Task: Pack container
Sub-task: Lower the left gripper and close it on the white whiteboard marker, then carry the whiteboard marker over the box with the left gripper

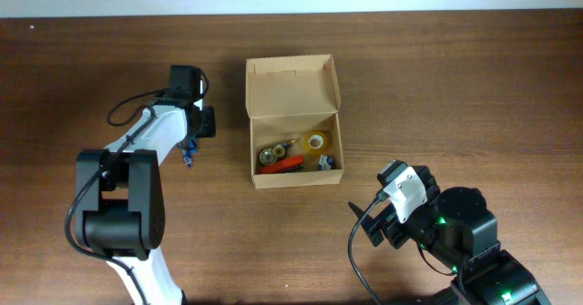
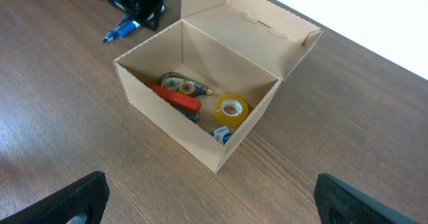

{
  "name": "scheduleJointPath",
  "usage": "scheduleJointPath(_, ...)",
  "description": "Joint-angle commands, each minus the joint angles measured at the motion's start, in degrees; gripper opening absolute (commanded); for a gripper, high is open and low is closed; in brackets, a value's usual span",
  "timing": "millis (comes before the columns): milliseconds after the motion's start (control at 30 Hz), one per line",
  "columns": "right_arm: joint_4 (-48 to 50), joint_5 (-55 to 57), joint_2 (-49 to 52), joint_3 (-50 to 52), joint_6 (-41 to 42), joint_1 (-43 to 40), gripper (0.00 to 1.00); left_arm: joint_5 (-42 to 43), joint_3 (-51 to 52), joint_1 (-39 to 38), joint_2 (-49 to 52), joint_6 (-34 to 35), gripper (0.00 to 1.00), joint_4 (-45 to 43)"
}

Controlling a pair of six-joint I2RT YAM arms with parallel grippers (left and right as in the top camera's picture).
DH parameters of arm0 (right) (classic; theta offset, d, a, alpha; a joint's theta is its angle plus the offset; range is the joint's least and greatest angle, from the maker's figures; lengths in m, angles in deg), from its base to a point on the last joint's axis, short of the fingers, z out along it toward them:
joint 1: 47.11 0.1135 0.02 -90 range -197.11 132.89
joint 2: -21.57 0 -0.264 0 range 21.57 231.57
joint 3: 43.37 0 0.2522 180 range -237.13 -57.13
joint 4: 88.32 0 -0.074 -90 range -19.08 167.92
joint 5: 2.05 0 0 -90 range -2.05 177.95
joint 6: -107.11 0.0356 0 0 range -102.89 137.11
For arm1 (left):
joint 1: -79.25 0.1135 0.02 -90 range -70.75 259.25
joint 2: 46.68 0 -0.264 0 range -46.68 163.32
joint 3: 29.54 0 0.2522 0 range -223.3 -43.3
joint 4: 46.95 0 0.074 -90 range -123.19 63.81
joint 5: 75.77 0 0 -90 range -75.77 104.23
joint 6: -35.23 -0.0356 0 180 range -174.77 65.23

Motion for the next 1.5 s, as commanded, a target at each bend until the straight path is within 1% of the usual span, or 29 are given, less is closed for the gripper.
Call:
scheduleJointPath(0, 0.2, 0.5, 0.1, 0.2, -0.2, 0.5, 0.99, -0.4, 0.6, 0.4, 2.4, -0.1, 0.41, 0.3)
scheduleJointPath(67, 0.2, 0.5, 0.1, 0.2, -0.2, 0.5, 0.99, -0.4, 0.6, 0.4, 2.4, -0.1, 0.36, 0.3)
scheduleJointPath(133, 0.2, 0.5, 0.1, 0.2, -0.2, 0.5, 0.99, 0.0, 0.6, 0.4, 2.4, -0.1, 0.3, 0.3)
scheduleJointPath(200, 0.2, 0.5, 0.1, 0.2, -0.2, 0.5, 0.99, 0.7, 0.6, 0.4, 2.4, -0.1, 0.27, 0.3)
scheduleJointPath(367, 0.2, 0.5, 0.1, 0.2, -0.2, 0.5, 0.99, 1.6, 0.6, 0.4, 2.4, -0.1, 0.12, 0.3)
scheduleJointPath(500, 0.2, 0.5, 0.1, 0.2, -0.2, 0.5, 0.99, 2.0, 0.5, 0.2, 2.4, 0.3, 0.02, 0.4)
scheduleJointPath(600, 0.2, 0.5, 0.1, 0.2, -0.2, 0.5, 0.99, 1.9, -0.2, -0.4, 1.4, 0.3, 0.02, 1.9)
scheduleJointPath(733, 0.2, 0.5, 0.1, 0.2, -0.2, 0.5, 0.99, 1.9, -1.8, -1.1, -3.1, 0.3, 0.02, 4.4)
scheduleJointPath(967, 0.2, 0.5, 0.1, 0.2, -0.2, 0.5, 0.99, -1.6, -2.4, -4.8, -16.7, -0.5, 0.02, 6.2)
scheduleJointPath(1100, 0.2, 0.5, 0.1, 0.2, -0.2, 0.5, 0.99, -1.7, -2.4, -9.0, -24.4, -7.2, 0.02, 6.2)
scheduleJointPath(1200, 0.2, 0.5, 0.1, 0.2, -0.2, 0.5, 0.99, -1.7, -2.4, -13.6, -28.8, -14.3, 0.02, 6.2)
scheduleJointPath(1300, 0.2, 0.5, 0.1, 0.2, -0.2, 0.5, 0.99, -1.5, -2.4, -18.0, -30.8, -22.4, 0.02, 6.2)
scheduleJointPath(1467, 0.2, 0.5, 0.1, 0.2, -0.2, 0.5, 0.99, -0.7, -2.4, -23.0, -30.6, -32.0, 0.02, 6.1)
